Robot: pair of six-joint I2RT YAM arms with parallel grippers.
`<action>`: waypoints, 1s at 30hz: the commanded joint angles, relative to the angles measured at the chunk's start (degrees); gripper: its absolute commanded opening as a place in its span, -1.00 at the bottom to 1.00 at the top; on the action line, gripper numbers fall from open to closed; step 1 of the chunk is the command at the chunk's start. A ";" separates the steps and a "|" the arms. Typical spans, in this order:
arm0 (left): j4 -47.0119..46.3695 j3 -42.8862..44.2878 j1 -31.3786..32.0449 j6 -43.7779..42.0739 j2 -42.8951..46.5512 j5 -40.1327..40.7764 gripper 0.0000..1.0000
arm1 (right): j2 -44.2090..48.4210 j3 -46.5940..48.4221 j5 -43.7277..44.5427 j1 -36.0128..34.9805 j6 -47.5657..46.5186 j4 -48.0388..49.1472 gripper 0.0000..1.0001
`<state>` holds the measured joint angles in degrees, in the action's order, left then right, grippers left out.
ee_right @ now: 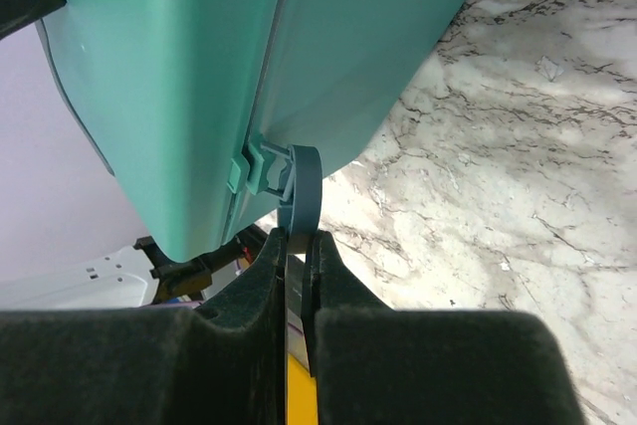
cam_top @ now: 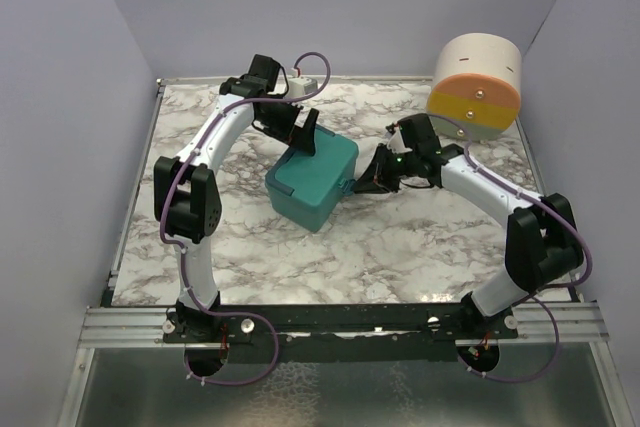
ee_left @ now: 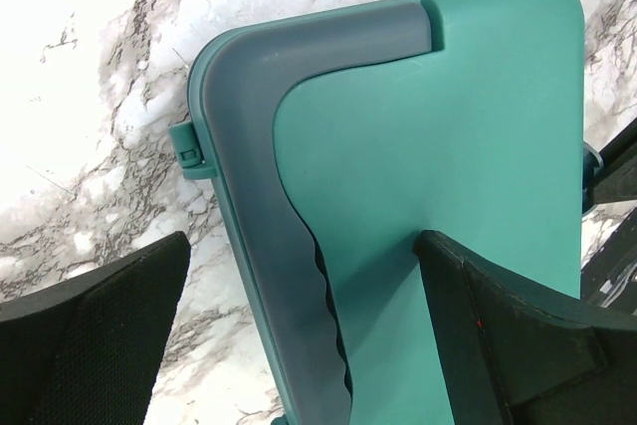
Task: Organize the medicine kit
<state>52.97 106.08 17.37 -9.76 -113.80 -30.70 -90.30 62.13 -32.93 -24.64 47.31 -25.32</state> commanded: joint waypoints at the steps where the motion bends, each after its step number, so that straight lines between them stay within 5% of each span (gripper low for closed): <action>1: 0.67 -1.56 0.70 -3.60 -2.99 9.73 0.96 | 2.87 3.56 -0.62 -0.14 -3.27 -2.80 -0.99; 12: 0.41 -2.49 1.18 -4.12 -3.07 8.57 0.96 | 1.61 6.74 -1.07 -1.13 -2.97 -3.26 -0.86; 20: 0.34 -2.82 1.18 -4.13 -3.34 7.16 0.95 | 0.33 6.72 -1.35 -2.66 -2.46 -1.41 0.33; 30: 0.29 -3.84 1.18 -4.05 -3.02 5.68 0.95 | 2.22 4.73 -0.31 -2.91 0.00 4.35 0.37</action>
<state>51.53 105.71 18.13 -10.04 -113.80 -30.81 -90.30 67.72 -33.08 -27.31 46.17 -25.39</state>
